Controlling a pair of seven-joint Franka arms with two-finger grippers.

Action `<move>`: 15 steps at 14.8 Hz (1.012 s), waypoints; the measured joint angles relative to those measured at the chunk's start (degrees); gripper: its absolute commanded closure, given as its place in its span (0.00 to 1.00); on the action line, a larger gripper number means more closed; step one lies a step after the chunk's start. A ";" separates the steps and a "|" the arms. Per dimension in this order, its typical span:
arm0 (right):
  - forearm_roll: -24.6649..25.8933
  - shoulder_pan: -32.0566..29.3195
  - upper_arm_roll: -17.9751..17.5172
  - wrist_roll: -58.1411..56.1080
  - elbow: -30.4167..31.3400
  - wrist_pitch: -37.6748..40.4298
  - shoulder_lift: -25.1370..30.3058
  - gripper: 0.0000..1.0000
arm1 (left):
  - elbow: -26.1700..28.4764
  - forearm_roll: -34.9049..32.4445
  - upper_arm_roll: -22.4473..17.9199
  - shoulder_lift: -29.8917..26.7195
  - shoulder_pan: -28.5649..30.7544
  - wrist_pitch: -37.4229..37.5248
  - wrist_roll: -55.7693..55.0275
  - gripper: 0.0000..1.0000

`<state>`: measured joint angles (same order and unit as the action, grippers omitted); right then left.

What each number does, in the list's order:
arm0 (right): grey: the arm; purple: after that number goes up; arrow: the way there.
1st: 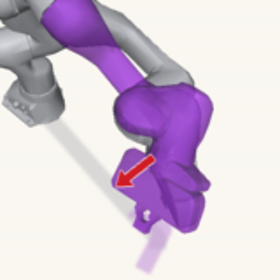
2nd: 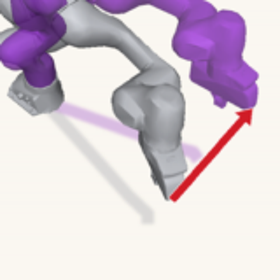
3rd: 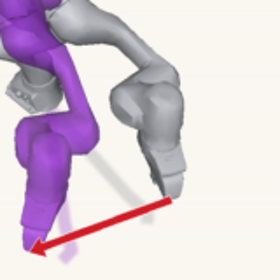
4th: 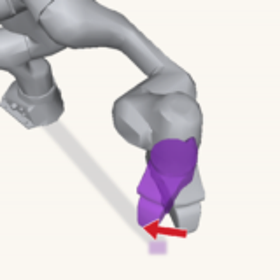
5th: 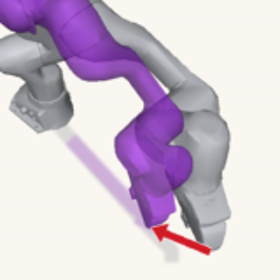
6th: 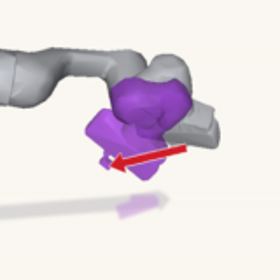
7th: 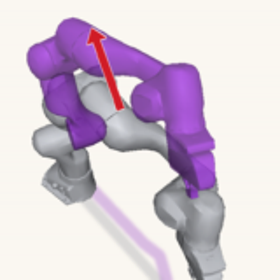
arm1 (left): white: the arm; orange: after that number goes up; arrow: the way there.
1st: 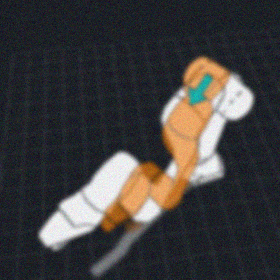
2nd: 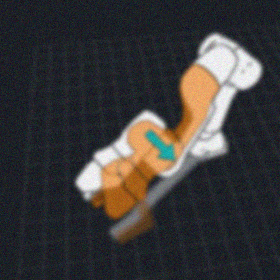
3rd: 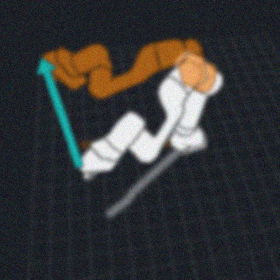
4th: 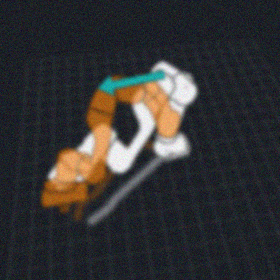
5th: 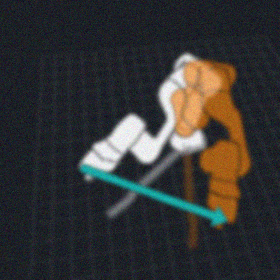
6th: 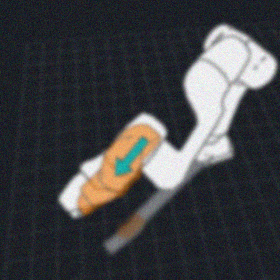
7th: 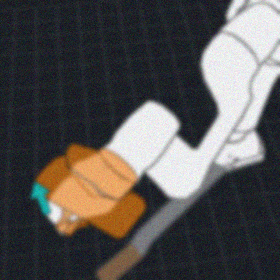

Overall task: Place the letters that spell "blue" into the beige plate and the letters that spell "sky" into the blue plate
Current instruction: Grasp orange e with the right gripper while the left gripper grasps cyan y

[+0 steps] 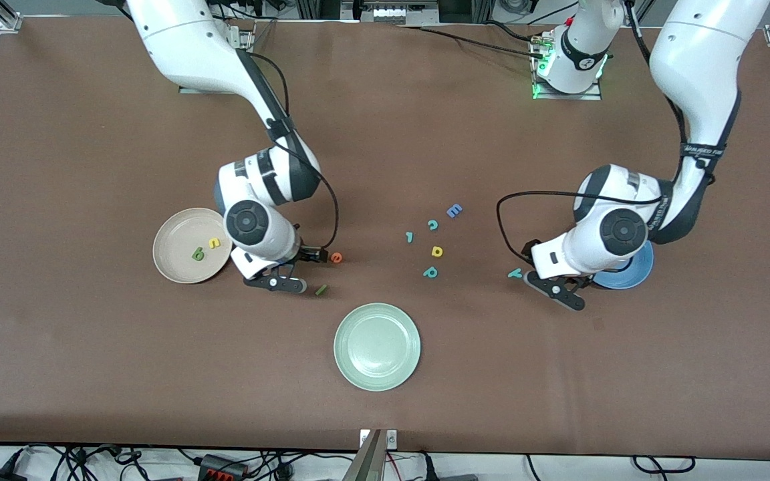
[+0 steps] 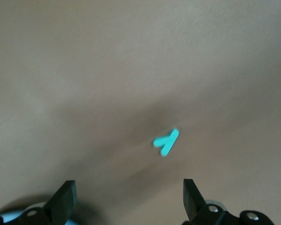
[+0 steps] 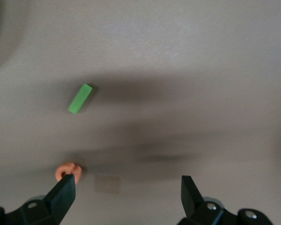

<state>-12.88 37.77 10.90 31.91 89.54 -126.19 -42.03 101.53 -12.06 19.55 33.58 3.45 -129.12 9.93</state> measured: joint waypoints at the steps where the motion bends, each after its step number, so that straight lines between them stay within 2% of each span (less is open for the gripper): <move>1: 0.00 0.86 -0.01 2.89 -0.12 -2.04 -0.97 0.00 | 0.00 -1.57 0.00 0.60 -0.11 -1.37 0.42 0.00; 3: 0.00 2.21 0.00 8.23 -0.41 -5.15 -2.53 0.00 | 0.11 -6.22 -0.01 2.41 -0.22 -3.81 3.68 0.00; 6: 0.00 3.34 -0.01 13.23 -2.20 -6.09 -4.22 0.00 | 0.42 -9.78 -0.01 5.30 -1.01 -7.15 12.00 0.00; 10: 0.00 4.71 -0.02 17.39 -4.71 -6.08 -6.30 0.00 | 1.16 -10.49 0.01 6.97 -1.37 -11.21 21.95 0.00; 12: -0.03 5.14 -0.02 17.67 -4.94 -6.08 -6.59 0.04 | 2.25 -10.50 0.37 6.90 -1.38 -11.51 23.27 0.01; 14: -1.09 5.19 -0.02 17.72 -4.95 -6.03 -6.59 0.08 | 2.85 -10.50 0.65 6.89 -1.38 -11.56 23.53 0.06; 15: -2.01 5.19 -0.02 17.71 -4.95 -5.97 -6.59 0.12 | 3.03 -10.51 0.70 6.89 -1.38 -11.58 23.65 0.14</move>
<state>-14.89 42.96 10.88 49.62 84.59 -132.16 -48.62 104.56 -22.57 20.25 40.47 2.07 -140.70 33.59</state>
